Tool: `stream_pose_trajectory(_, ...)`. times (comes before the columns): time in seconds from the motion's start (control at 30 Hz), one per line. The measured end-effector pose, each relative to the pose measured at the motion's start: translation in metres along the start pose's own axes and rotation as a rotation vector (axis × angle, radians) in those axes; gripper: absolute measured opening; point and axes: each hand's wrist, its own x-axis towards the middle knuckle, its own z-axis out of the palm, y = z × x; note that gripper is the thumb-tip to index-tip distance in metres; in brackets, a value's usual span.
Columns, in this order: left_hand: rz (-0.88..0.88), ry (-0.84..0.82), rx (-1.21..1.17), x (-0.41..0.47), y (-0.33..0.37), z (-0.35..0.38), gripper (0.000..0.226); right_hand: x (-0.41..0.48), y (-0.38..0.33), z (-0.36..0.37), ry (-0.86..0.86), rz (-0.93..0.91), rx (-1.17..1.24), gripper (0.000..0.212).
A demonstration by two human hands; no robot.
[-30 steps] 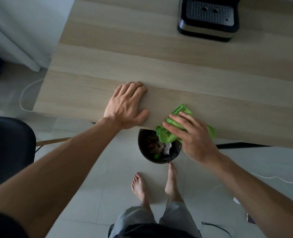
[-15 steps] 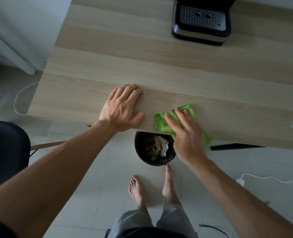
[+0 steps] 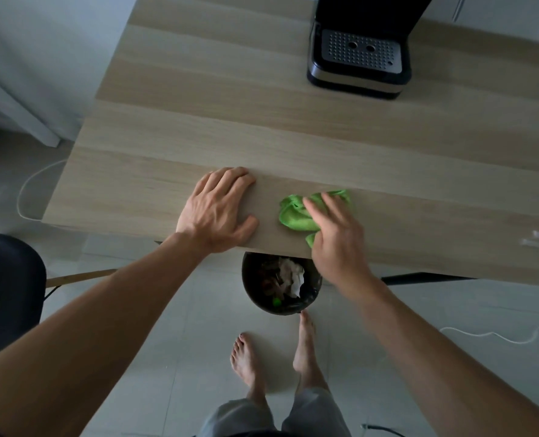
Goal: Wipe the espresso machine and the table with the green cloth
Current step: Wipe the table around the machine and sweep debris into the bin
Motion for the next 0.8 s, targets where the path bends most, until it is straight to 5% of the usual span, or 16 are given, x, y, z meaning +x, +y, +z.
stream_pose_trajectory(0.27,0.005,0.013,-0.017,-0.001,-0.001,0.001,0.065,-0.054,-0.02,0.013,-0.024,-0.137,-0.096,0.058)
stream_pose_trajectory(0.47,-0.017,0.001,-0.052,0.0,-0.002,0.0,0.062,-0.06,-0.028,-0.009,-0.146,-0.093,0.349,0.055)
stream_pose_trajectory(0.63,-0.131,-0.029,-0.18,0.005,0.013,-0.003,0.065,-0.035,-0.036,-0.041,-0.143,0.387,1.126,0.045)
stream_pose_trajectory(0.8,-0.195,-0.173,-0.648,0.016,0.055,-0.015,0.046,-0.002,-0.029,-0.054,-0.136,0.818,1.735,0.031)
